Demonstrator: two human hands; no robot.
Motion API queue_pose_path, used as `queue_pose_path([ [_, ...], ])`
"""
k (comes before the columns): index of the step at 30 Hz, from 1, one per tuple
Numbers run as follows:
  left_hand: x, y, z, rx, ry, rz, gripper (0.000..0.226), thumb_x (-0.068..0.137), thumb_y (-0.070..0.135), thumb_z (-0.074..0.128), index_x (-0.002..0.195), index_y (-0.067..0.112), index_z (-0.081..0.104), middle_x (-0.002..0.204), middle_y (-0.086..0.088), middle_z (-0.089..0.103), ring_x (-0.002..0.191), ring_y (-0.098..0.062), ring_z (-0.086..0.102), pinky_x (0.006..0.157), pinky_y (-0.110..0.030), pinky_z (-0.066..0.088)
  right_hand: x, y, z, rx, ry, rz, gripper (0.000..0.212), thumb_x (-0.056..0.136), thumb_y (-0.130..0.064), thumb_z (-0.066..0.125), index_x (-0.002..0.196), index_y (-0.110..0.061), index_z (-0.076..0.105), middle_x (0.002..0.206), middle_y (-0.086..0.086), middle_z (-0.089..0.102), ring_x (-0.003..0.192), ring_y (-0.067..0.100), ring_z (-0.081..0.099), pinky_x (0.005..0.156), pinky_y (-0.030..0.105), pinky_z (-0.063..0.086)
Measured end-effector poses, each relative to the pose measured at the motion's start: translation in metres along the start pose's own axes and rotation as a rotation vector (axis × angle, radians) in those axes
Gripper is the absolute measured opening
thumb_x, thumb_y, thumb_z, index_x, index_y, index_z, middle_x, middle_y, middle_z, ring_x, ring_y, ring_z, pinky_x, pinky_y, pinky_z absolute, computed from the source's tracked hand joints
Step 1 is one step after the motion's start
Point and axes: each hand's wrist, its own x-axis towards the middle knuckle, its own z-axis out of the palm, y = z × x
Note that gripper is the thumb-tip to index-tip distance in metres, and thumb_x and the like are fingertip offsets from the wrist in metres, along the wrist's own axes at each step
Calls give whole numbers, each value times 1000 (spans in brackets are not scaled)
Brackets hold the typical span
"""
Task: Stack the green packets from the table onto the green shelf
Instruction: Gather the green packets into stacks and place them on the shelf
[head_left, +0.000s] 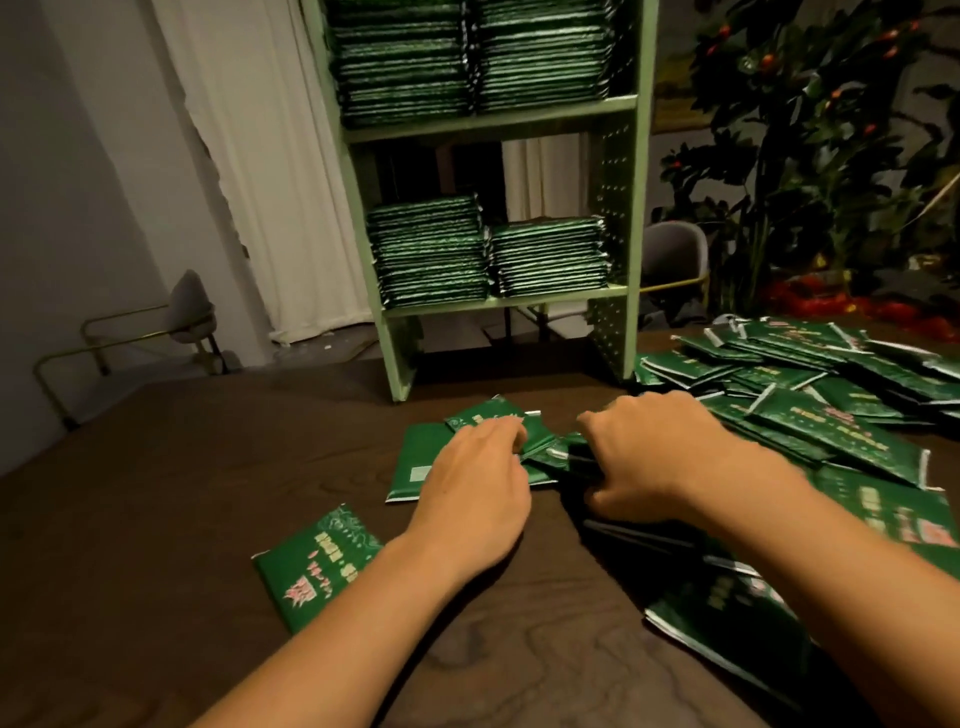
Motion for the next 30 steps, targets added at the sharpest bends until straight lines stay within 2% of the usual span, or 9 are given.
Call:
queue_pose_path([
  [8, 0, -7, -1, 14, 51, -31, 23, 102, 19, 44, 119, 21, 59, 114, 7, 61, 109, -15, 53, 95, -34, 45, -7, 2, 7, 289, 275, 182, 28, 89, -45, 56, 112, -29, 61, 97, 2, 67, 91, 30, 64, 69, 34, 47],
  [11, -4, -7, -1, 30, 32, -10, 21, 102, 19, 44, 117, 20, 58, 112, 7, 60, 108, -16, 53, 95, -35, 44, -8, 15, 9, 604, 495, 293, 16, 88, -36, 60, 97, -23, 62, 80, 3, 63, 75, 31, 56, 63, 36, 45],
  [13, -6, -6, -2, 34, 22, 6, 18, 101, 19, 45, 114, 20, 58, 109, 7, 59, 105, -15, 51, 94, -34, 44, -5, 23, 10, 1058, 563, 302, 17, 86, -29, 65, 89, -13, 65, 77, 9, 67, 76, 35, 62, 68, 44, 53],
  [15, -7, -4, -3, 42, 15, -1, 14, 101, 22, 47, 106, 18, 59, 103, 6, 58, 101, -15, 51, 89, -32, 42, -3, 22, 9, 1654, 442, 274, 14, 90, -19, 66, 95, -7, 70, 89, 15, 74, 87, 37, 71, 84, 52, 57],
  [17, -9, -4, -5, 23, 39, -35, 23, 104, 26, 44, 91, 14, 59, 93, 1, 59, 91, -18, 52, 79, -34, 38, -2, 18, 13, 1899, 238, 248, 17, 96, -11, 60, 108, -3, 68, 102, 17, 75, 95, 34, 72, 94, 50, 53],
  [20, -12, -5, -11, -213, 100, -115, 47, 107, 33, 30, 76, 6, 55, 79, -8, 60, 78, -22, 52, 70, -37, 33, -2, 15, 22, 1928, 84, 207, 20, 100, -10, 55, 114, -4, 66, 106, 15, 75, 93, 26, 71, 95, 44, 51],
  [24, -12, 6, -20, -972, 228, -247, 43, 103, 37, 38, 92, 19, 75, 99, -11, 75, 94, -21, 68, 84, -35, 51, -4, 13, 19, 1961, 37, 93, 21, 102, -8, 51, 116, -7, 66, 105, 11, 76, 92, 21, 73, 75, 30, 56],
  [26, -8, 8, -27, -1264, 207, -316, 44, 104, 45, 39, 109, 17, 73, 108, -16, 74, 93, -26, 69, 75, -40, 55, -4, 12, 19, 1941, 15, 57, 22, 102, -8, 50, 117, -9, 66, 108, 11, 75, 95, 24, 73, 76, 32, 56],
  [30, -10, 3, -31, -1165, 58, -374, 30, 98, 39, 58, 111, 15, 70, 100, -9, 77, 81, -20, 73, 53, -31, 56, -3, 12, 26, 1837, -86, 15, 23, 101, -10, 54, 119, -12, 68, 110, 10, 75, 103, 29, 72, 86, 40, 56],
])
